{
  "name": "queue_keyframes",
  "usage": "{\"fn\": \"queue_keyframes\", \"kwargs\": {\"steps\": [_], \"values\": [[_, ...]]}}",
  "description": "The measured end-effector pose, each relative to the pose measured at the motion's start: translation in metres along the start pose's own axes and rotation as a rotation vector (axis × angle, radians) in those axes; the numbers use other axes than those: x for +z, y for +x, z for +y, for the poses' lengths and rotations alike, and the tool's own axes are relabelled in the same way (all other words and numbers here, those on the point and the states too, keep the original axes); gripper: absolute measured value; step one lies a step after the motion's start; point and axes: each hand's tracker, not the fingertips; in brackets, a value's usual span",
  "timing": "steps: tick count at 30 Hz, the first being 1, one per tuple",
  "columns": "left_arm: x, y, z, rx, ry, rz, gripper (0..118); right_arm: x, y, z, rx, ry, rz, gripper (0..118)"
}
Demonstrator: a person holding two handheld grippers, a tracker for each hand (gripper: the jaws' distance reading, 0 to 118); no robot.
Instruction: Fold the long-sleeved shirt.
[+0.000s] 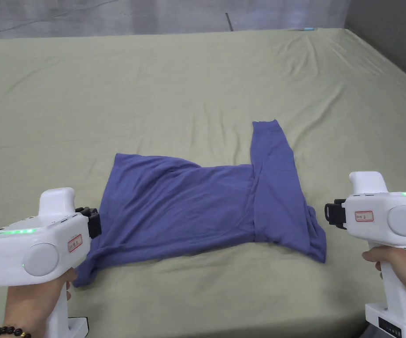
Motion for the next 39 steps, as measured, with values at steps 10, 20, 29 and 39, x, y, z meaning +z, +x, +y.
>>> {"fn": "queue_keyframes", "kwargs": {"steps": [10,20,29,39], "values": [[-0.112,-0.005,0.105,0.067,-0.087,-0.043,118,-0.024,0.008,0.027,-0.033,-0.016,0.029,2],[-0.275,0.007,0.139,-0.068,-0.289,0.090,117,-0.063,0.016,0.027,-0.056,-0.083,0.032,2],[-0.255,0.052,0.114,-0.242,-0.251,0.074,3,-0.070,0.040,0.028,-0.063,-0.095,-0.004,2],[-0.162,0.020,0.148,-0.073,-0.074,-0.008,4,-0.053,0.058,0.048,-0.087,-0.034,-0.015,36]]}}
